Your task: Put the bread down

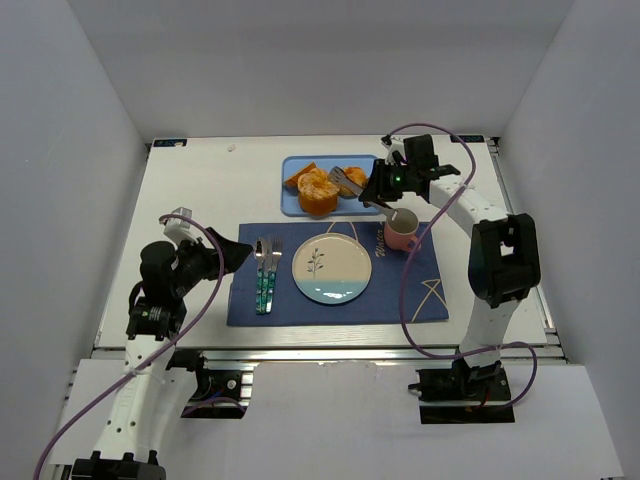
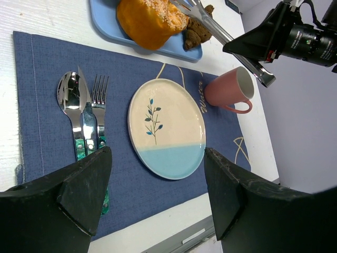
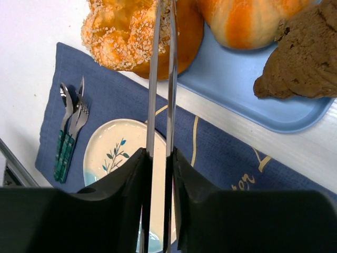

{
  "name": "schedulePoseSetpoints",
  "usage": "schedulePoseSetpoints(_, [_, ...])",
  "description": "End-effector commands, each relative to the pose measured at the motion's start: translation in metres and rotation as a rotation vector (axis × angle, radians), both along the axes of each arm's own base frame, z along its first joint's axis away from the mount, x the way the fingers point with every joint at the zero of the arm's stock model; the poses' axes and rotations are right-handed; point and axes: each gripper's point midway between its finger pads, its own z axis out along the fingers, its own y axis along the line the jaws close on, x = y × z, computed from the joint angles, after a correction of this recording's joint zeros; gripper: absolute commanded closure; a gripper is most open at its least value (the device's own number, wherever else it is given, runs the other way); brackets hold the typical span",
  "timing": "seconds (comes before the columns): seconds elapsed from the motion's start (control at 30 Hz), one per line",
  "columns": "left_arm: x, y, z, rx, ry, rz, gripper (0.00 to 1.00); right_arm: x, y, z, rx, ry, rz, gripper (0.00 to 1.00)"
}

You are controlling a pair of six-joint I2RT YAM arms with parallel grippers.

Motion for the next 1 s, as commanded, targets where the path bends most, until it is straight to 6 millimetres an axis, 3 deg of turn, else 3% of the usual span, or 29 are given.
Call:
schedulePoseSetpoints(0.0, [0.000,0.001,0.017,0.001,-0.041,0.005,0.20,0.008,0.009,0.020,0.052,-0.038,-0.004,0.74])
schedulePoseSetpoints(0.03, [-0.001,0.000,0.017,0.000,-0.041,0.004,0.20,0.007,0.009,0.021,0.060,-0.035,-0.006,0.80])
schedulePoseSetpoints(0.17, [0.000,0.001,0.019,0.002,-0.045,0.005,0.20,-0.001,0.009,0.043,0.151,-0.012,-0.020,0.88])
schedulePoseSetpoints(0.37, [0.000,0.000,0.019,-0.003,-0.045,0.002,0.20,-0.011,0.002,0.084,0.273,-0.030,-0.012,0.92])
schedulePoseSetpoints(0.47, [0.001,-0.001,0.020,-0.007,-0.049,0.001,0.20,-0.021,-0.003,0.091,0.306,-0.019,-0.002,0.93])
schedulePoseSetpoints(0.6, [0.002,-0.002,0.021,-0.009,-0.052,-0.005,0.20,-0.043,-0.003,0.095,0.343,-0.001,0.043,0.94])
schedulePoseSetpoints(0.97, [0.002,-0.004,0.018,-0.021,-0.054,-0.014,0.20,-0.128,-0.012,0.084,0.344,0.067,0.145,0.96])
